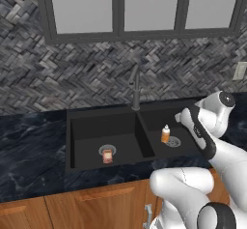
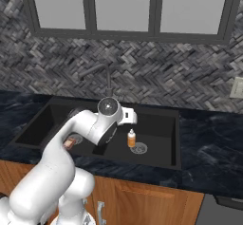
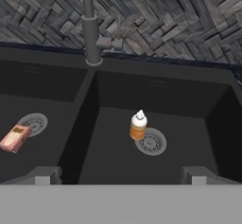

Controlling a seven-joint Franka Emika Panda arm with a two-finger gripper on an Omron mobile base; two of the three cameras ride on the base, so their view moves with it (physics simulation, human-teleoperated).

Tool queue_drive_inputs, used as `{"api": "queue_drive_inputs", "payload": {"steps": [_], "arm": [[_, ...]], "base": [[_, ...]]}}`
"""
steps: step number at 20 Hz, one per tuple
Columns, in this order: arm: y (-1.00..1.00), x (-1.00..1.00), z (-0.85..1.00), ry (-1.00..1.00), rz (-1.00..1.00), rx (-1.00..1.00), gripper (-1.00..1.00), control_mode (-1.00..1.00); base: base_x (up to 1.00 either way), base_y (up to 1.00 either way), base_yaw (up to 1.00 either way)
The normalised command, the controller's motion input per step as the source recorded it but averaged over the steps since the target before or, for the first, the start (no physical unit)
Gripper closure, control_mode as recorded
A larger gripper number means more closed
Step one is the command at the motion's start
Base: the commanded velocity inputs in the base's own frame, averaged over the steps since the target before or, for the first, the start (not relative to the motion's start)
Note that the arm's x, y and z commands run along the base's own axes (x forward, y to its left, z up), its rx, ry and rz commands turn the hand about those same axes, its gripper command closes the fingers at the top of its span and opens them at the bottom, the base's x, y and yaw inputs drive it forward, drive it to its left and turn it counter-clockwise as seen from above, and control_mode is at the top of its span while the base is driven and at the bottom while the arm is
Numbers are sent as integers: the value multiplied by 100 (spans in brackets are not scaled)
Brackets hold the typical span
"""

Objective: Pick up the soap dispenser and bar soap from the sink, and place them back in the cabinet, and close the cabinet doors.

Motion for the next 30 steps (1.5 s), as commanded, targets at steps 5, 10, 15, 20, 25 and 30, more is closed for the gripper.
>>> {"api": "queue_drive_inputs", "payload": {"steps": [5,10,15,20,25,30], "arm": [[0,26,-15,0,0,0,-100,-100],[0,26,-22,0,0,0,-100,-100],[0,18,-25,1,0,0,-100,-100],[0,18,-18,0,0,0,-100,-100],[0,29,-22,0,0,0,-100,-100],[0,30,-6,10,-5,1,-100,-100]], "base": [[0,0,0],[0,0,0],[0,0,0],[0,0,0],[0,0,0],[0,0,0]]}}
